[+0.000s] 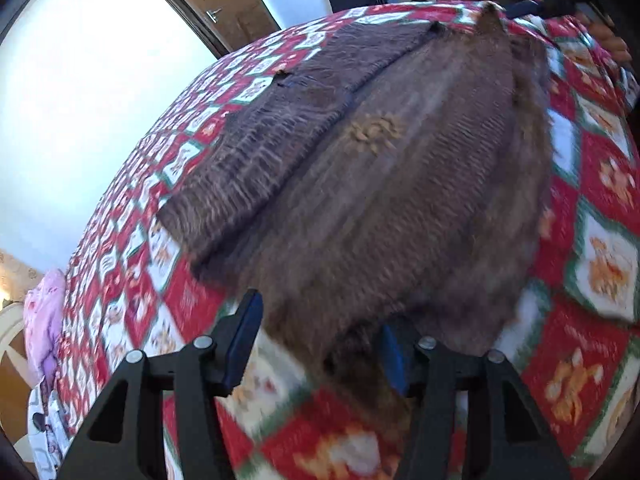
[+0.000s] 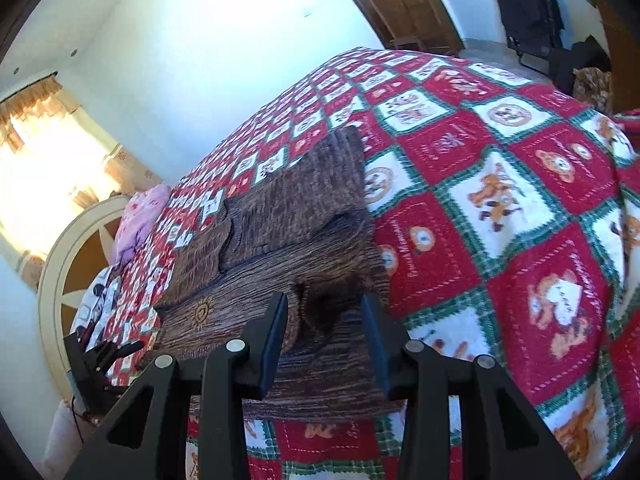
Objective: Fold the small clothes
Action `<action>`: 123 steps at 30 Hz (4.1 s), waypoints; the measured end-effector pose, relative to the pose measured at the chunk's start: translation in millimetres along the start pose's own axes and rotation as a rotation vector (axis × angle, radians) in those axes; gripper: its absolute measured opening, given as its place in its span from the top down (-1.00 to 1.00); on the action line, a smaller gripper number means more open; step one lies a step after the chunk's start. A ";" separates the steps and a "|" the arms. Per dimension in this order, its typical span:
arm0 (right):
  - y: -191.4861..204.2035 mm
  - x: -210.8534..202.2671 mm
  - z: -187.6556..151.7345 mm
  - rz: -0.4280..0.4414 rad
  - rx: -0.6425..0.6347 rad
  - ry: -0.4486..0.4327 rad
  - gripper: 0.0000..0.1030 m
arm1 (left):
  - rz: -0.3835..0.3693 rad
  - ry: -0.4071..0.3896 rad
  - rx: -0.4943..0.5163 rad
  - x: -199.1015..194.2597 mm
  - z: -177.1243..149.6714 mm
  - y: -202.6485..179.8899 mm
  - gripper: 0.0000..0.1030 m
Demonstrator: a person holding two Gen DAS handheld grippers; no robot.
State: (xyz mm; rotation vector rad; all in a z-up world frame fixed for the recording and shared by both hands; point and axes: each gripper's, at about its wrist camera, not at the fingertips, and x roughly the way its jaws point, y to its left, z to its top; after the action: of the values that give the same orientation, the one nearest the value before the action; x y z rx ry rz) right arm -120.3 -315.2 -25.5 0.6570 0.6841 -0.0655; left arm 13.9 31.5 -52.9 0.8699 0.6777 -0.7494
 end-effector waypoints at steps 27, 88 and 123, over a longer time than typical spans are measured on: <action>10.5 33.2 10.1 -0.154 -0.263 0.059 0.21 | -0.272 -0.089 -0.674 29.9 -18.6 51.5 -0.08; 94.4 214.0 149.1 -0.477 -0.550 -0.148 0.93 | 0.080 -0.044 -0.966 137.8 51.8 169.9 0.75; 139.8 180.0 -15.6 -0.334 -0.708 0.003 0.34 | 0.133 -0.029 -1.215 16.2 -61.1 48.9 -0.31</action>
State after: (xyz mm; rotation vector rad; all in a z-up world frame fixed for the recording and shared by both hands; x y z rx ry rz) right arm 48.4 -167.2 -67.9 -0.1396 0.7554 -0.1224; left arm 49.0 100.0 -74.2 -0.2130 0.8692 -0.1281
